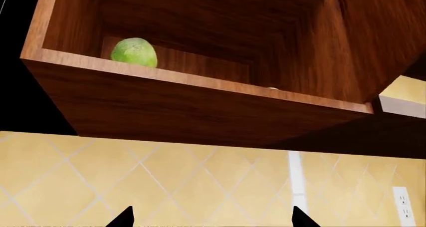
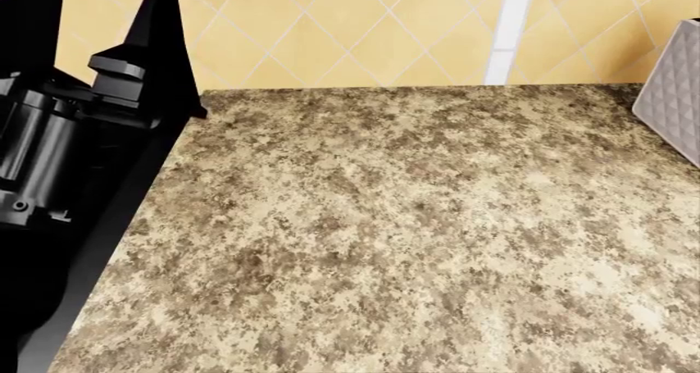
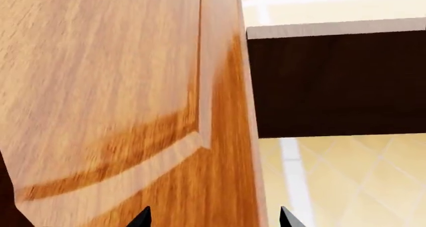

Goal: Pick the radish, potato from the counter and place them in the cabinet. Then close the cabinet.

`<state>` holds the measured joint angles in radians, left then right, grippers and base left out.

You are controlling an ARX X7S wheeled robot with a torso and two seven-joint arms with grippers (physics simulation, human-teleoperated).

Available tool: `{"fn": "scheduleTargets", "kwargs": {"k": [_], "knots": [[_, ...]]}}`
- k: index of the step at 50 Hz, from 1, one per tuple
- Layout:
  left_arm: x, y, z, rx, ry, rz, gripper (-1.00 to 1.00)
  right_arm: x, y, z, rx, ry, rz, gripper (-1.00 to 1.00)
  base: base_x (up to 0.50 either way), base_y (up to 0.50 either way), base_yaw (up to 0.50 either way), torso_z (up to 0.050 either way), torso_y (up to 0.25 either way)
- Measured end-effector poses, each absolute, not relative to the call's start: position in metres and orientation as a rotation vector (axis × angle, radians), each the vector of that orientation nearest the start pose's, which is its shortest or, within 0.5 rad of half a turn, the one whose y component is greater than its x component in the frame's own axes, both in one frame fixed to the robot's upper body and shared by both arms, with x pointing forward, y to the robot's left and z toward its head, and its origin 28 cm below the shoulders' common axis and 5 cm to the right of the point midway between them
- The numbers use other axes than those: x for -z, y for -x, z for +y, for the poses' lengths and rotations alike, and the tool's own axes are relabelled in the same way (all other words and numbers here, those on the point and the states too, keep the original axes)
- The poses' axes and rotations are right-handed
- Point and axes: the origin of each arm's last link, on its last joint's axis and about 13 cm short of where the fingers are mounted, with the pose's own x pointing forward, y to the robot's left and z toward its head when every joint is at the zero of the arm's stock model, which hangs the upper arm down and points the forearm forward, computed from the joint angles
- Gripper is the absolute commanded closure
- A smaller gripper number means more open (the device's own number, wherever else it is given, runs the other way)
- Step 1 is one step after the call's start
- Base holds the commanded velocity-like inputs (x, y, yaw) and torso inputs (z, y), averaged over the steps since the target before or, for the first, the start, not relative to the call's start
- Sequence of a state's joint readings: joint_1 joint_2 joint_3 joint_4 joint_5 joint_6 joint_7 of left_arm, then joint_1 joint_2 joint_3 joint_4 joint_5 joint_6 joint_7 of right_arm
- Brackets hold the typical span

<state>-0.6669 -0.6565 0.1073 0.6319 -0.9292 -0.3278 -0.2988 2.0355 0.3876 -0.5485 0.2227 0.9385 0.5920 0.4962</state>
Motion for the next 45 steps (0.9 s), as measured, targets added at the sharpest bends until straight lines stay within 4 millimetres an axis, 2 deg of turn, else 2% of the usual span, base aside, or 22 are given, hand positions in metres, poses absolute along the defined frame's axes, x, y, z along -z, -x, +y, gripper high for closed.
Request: {"fn": "scheduleTargets", "kwargs": {"k": [14, 33, 45], "knots": [[-0.275, -0.233, 0.251, 0.327, 0.113, -0.678, -1.00, -0.554, -0.256, -0.085, -0.068, 0.105, -0.887, -1.00, 0.00, 0.00, 0.00, 0.000, 0.000], [-0.273, -0.233, 0.253, 0.325, 0.114, -0.674, -1.00, -0.569, -0.263, -0.074, 0.012, 0.472, -0.886, -1.00, 0.00, 0.00, 0.00, 0.001, 0.000], [-0.272, -0.233, 0.254, 0.325, 0.113, -0.671, -1.00, -0.576, -0.270, -0.069, 0.048, 0.637, -0.879, -1.00, 0.00, 0.00, 0.01, 0.000, 0.000]]}}
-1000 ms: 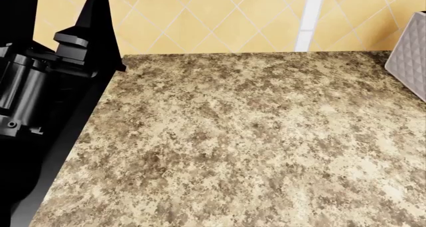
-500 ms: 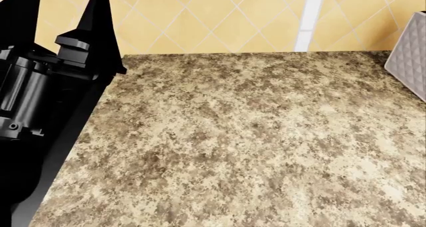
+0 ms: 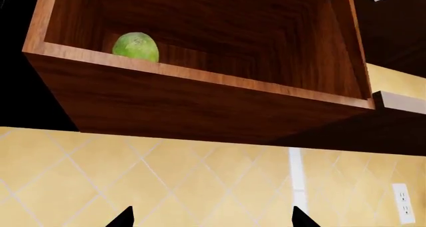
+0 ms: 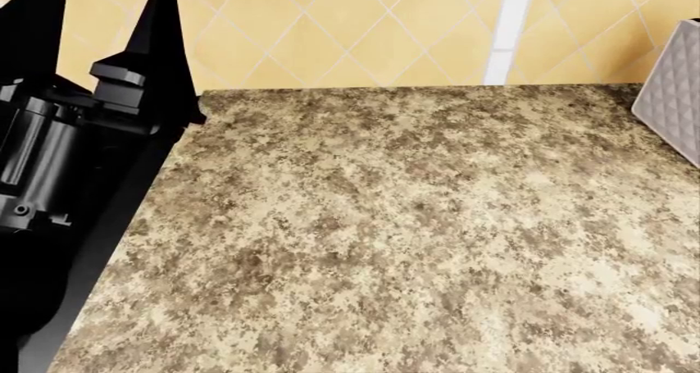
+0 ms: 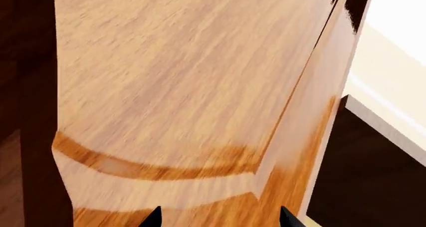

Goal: Pick the radish, potato from the counter and place them in the cabinet. Then close the cabinet.

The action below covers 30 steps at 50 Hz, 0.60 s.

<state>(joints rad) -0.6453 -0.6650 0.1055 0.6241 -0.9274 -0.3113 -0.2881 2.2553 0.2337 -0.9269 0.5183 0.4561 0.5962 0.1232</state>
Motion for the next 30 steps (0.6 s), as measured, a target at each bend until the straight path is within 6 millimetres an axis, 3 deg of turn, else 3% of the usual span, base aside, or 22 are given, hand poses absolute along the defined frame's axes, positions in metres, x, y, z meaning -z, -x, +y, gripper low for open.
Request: {"fn": "scheduleTargets", "kwargs": {"k": [30], "knots": [[-0.268, -0.232, 0.252, 0.337, 0.115, -0.649, -1.00, -0.594, -0.280, -0.061, 0.015, 0.850, -0.798, -1.00, 0.00, 0.00, 0.01, 0.000, 0.000]]}}
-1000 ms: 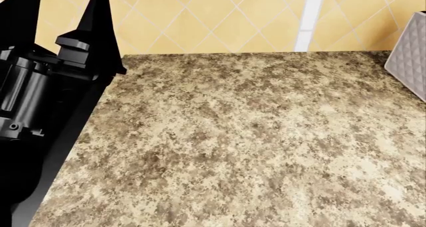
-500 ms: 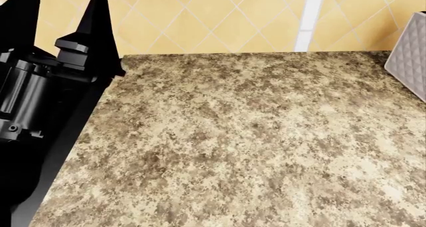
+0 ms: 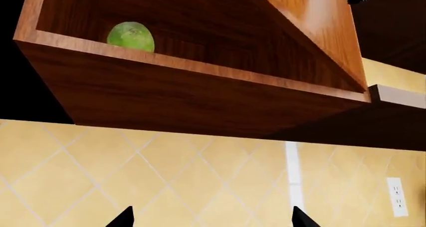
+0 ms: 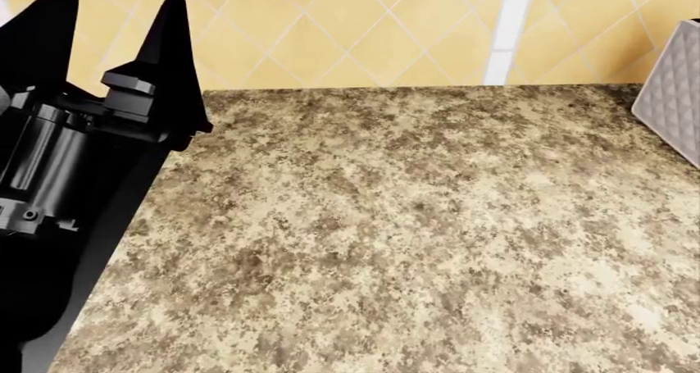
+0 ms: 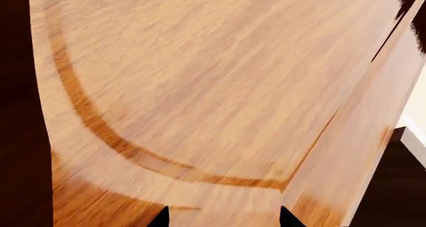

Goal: Pick the radish, potato from the counter and place them in the cabinet. Then close the cabinet.

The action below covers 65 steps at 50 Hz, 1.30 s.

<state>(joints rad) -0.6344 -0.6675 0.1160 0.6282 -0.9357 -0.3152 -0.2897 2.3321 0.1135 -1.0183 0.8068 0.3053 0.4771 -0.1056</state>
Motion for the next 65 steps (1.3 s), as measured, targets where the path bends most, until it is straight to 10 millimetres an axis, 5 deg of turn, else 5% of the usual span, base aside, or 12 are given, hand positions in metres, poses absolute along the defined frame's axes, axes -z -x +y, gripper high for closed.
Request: {"fn": "scheduleTargets", "kwargs": {"k": [36, 48, 65], "knots": [[-0.272, -0.233, 0.255, 0.345, 0.167, -0.676, -1.00, -0.571, -0.314, -0.046, -0.269, 0.728, -0.647, -1.00, 0.00, 0.00, 0.00, 0.000, 0.000], [-0.272, -0.232, 0.255, 0.344, 0.175, -0.689, -1.00, -0.569, -0.314, -0.037, -0.363, 0.686, -0.627, -1.00, 0.00, 0.00, 0.00, 0.000, -0.032], [-0.272, -0.232, 0.255, 0.349, 0.178, -0.695, -1.00, -0.589, -0.297, -0.043, -0.395, 0.671, -0.830, -1.00, 0.00, 0.00, 0.00, 0.000, -0.188]]}}
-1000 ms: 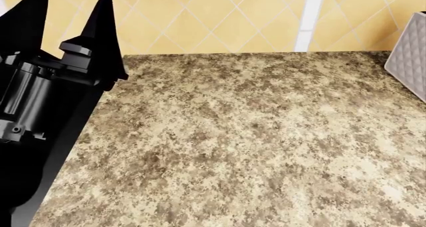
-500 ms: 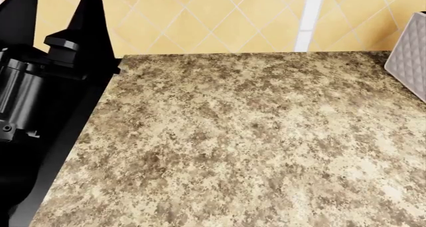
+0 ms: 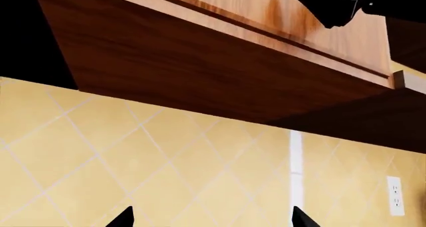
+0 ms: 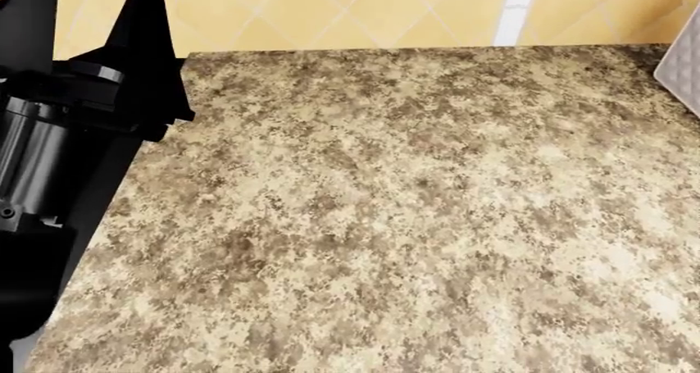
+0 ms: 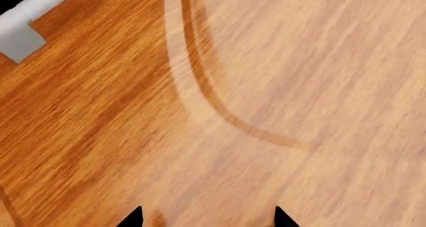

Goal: Pick the radish, potato from the counter and place them in the cabinet. Then close the cabinet.

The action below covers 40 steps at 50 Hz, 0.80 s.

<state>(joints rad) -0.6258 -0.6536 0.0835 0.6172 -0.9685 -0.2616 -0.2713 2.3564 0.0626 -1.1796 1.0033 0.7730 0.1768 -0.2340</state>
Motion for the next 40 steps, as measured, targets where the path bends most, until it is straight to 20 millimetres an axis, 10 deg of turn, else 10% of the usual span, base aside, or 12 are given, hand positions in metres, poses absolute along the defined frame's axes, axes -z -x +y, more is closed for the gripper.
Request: {"fn": "scheduleTargets", "kwargs": {"k": [14, 40], "knots": [[-0.272, -0.231, 0.254, 0.356, 0.179, -0.696, -1.00, -0.592, -0.292, -0.040, -0.425, 0.637, -0.861, -1.00, 0.00, 0.00, 0.00, 0.000, -0.056], [-0.273, -0.230, 0.256, 0.362, 0.196, -0.697, -1.00, -0.570, -0.300, -0.044, -0.450, 0.618, -0.639, -1.00, 0.00, 0.00, 0.00, 0.000, 0.237]]}}
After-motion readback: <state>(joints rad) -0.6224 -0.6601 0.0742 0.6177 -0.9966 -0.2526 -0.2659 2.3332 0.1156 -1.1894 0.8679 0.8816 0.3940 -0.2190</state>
